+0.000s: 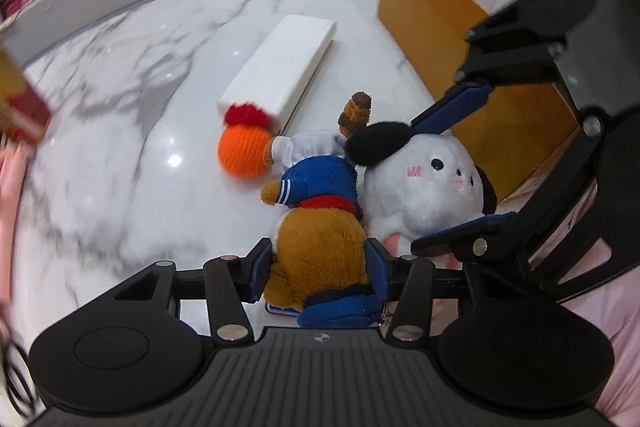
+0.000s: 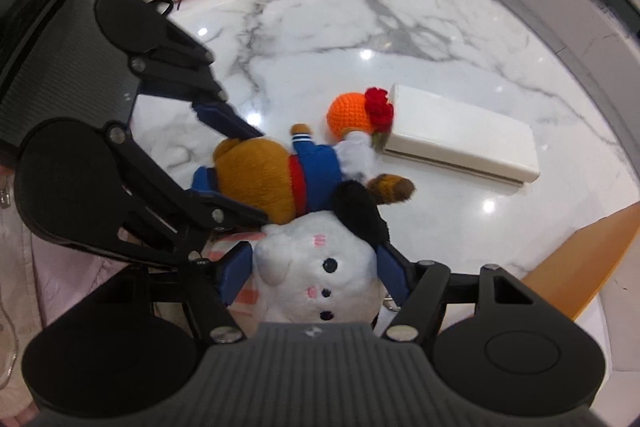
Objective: Organize objects
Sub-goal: 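Grasp the brown bear plush with the left tool while the right tool grasps the white plush, then lift and carry the bear and white plush over the orange shoebox with both tools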
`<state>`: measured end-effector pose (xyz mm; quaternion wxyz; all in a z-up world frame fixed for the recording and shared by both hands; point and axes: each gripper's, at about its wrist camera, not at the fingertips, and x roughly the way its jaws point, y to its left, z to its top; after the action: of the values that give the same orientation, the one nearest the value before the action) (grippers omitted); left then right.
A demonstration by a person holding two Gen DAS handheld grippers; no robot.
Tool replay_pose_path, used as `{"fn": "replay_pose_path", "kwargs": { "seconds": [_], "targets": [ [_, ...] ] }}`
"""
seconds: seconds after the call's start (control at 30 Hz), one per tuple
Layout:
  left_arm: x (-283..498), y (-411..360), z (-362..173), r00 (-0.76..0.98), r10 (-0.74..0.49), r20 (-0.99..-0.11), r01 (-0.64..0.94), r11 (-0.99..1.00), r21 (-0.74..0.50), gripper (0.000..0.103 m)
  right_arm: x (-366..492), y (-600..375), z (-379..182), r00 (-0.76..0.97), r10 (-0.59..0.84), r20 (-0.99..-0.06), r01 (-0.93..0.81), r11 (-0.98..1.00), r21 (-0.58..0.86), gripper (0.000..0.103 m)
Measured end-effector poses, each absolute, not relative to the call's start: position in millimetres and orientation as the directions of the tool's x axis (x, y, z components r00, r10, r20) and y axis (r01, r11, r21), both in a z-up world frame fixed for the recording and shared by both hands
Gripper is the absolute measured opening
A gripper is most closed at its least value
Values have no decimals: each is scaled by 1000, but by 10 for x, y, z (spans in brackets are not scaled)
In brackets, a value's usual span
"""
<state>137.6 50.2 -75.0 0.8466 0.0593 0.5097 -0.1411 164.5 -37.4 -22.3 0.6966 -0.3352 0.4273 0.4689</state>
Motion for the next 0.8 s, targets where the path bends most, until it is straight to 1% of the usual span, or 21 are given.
{"fn": "replay_pose_path", "kwargs": {
  "seconds": [0.13,0.27,0.4,0.47,0.53,0.57,0.6,0.63,0.7,0.8],
  "targets": [
    [1242,531,-748,474,-171,-864,269,962,-42,58,1458,-449,-244,277,398,-874,-909,403,-105,69],
    [1175,636,-772,504,-205,-839,224,969,-102,61,1267,-571,-249,413,407,-815,-828,539,-151,70],
    [1140,690,-759,523,-225,-822,205,969,-134,61,1154,-712,-176,511,405,-758,-712,693,-110,70],
    [1129,712,-734,533,-236,-812,199,968,-150,61,1149,-781,-141,542,399,-740,-629,776,-43,70],
    [1133,750,-714,544,-241,-804,183,969,-167,61,1144,-881,-135,559,407,-722,-537,841,59,70],
    [1138,771,-706,549,-242,-800,172,969,-176,61,1141,-985,-169,568,420,-708,-437,883,172,70],
    [1145,795,-704,553,-247,-796,161,969,-189,61,1141,-985,-169,568,420,-708,-437,883,172,70],
    [1150,818,-710,554,-251,-793,150,968,-202,61,1140,-1025,-202,567,427,-704,-395,891,223,71],
    [1179,878,-728,555,-267,-788,122,963,-240,61,1154,-1090,-288,564,435,-702,-308,900,310,76],
    [1225,933,-768,551,-287,-784,97,955,-282,61,1176,-1145,-385,544,462,-700,-225,884,409,78]
  ]
}}
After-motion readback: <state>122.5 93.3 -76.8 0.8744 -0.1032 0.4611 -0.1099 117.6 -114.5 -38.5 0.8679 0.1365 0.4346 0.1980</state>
